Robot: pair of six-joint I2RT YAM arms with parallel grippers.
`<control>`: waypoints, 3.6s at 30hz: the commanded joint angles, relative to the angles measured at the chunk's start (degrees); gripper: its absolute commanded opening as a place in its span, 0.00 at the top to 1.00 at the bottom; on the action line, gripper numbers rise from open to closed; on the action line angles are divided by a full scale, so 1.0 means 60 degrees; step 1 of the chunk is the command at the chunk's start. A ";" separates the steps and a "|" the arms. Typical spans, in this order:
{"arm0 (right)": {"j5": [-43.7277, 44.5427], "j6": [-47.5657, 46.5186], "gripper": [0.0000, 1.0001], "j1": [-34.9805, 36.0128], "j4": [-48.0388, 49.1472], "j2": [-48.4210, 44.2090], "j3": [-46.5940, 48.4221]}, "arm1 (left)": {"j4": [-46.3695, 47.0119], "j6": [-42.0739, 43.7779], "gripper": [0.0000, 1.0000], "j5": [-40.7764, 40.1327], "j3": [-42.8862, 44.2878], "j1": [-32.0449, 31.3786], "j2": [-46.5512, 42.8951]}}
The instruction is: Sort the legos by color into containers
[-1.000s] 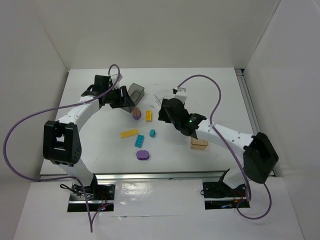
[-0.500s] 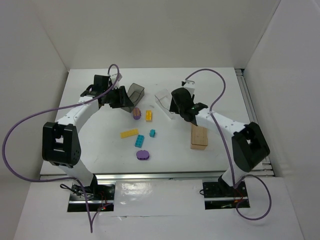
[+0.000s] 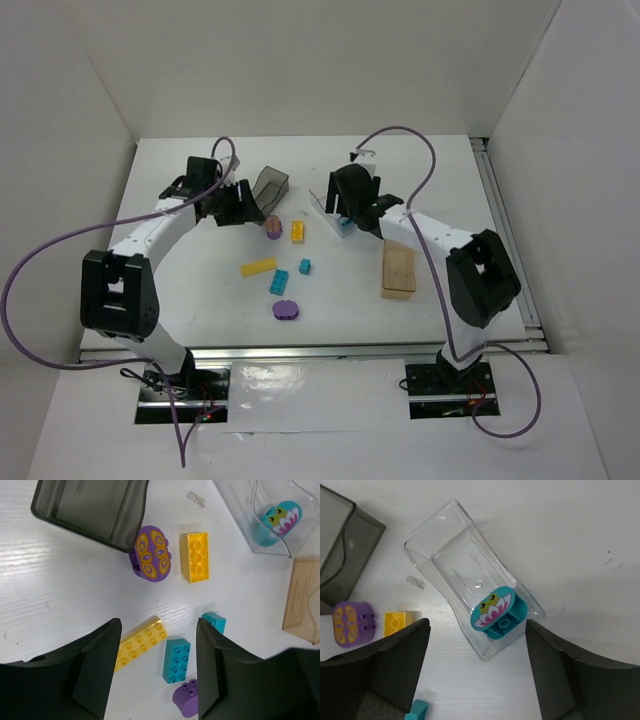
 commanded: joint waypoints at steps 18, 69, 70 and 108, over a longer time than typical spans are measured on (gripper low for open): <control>-0.2602 0.1152 0.13 0.2181 0.0285 0.0489 -0.1028 | -0.0117 -0.1002 0.40 -0.1908 -0.0569 0.0051 -0.1579; -0.0565 0.0068 0.33 0.1417 -0.0887 0.0215 0.0866 | -0.0892 -0.0386 0.03 -0.1920 -0.0248 0.0051 -0.1960; -0.0567 0.0273 0.31 0.1898 -0.0887 0.0111 0.0688 | -0.0893 -0.0517 0.03 -0.1922 -0.0248 0.0051 -0.1960; -0.0099 0.1373 0.78 0.4042 -0.0725 0.1004 0.0217 | -0.1084 -0.1309 0.02 -0.1995 -0.0996 0.1164 -0.2766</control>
